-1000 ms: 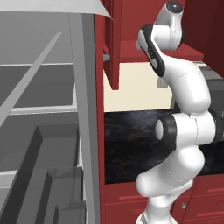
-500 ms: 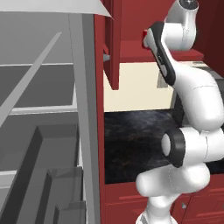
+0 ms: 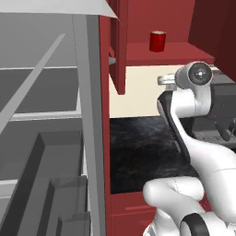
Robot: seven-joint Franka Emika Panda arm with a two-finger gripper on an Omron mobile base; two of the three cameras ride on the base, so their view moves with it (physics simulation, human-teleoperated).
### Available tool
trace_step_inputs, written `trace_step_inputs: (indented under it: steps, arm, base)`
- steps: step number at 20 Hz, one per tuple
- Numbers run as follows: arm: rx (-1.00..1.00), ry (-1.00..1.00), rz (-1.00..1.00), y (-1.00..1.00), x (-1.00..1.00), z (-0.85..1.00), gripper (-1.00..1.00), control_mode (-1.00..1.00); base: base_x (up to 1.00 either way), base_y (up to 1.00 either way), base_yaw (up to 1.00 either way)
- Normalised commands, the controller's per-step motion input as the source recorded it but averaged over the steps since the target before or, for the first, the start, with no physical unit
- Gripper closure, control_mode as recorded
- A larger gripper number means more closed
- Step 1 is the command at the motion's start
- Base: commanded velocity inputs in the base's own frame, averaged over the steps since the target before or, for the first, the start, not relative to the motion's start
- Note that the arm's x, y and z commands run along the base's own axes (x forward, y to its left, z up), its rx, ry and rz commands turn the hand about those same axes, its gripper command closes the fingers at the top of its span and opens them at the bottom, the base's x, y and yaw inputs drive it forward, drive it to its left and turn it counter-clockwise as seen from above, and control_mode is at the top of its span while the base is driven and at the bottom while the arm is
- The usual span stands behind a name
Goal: Move the mug from next to the sink to the open cabinet. Then, move the bowl with the orange to the fridge to clear the area for faucet cleaning.
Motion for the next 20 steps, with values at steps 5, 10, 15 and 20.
trace_step_inputs:
  steps: [5, 10, 15, 20]
  arm:
    - [0.13, 0.0, -0.24, -0.27, -1.0, -0.85, -1.0, -1.0]
    - [0.0, 0.0, 0.0, 0.0, 0.0, 0.0, -1.0, 1.0]
    - [0.0, 0.0, 0.0, 0.0, 0.0, 0.0, -1.0, 1.0]
    - [0.0, 0.0, 0.0, 0.0, 0.0, 0.0, -1.0, 1.0]
  base:
    - [0.0, 0.0, 0.0]
    - [-0.94, -0.36, -0.62]
    - [-0.45, -0.36, -0.83]
    - [0.0, -1.0, -0.78]
